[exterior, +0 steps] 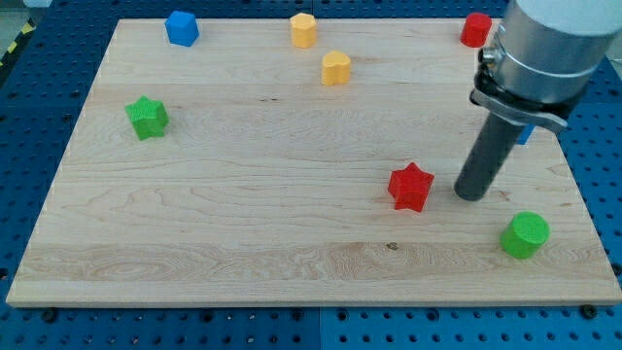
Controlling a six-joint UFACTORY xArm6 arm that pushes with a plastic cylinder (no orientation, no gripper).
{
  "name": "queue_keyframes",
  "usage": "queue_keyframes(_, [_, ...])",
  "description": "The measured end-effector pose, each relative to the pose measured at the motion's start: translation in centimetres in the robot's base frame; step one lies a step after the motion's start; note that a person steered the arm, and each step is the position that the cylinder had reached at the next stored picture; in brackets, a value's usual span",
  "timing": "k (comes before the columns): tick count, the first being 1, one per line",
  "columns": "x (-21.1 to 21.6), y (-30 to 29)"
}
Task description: Push red star diagonal to the blue triangle
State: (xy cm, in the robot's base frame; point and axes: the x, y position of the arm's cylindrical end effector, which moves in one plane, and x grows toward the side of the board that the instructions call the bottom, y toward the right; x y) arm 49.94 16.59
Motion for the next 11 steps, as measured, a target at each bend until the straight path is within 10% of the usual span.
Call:
queue_keyframes(2, [-1.1,-7.3])
queue_keyframes(11, [1.4,-2.5])
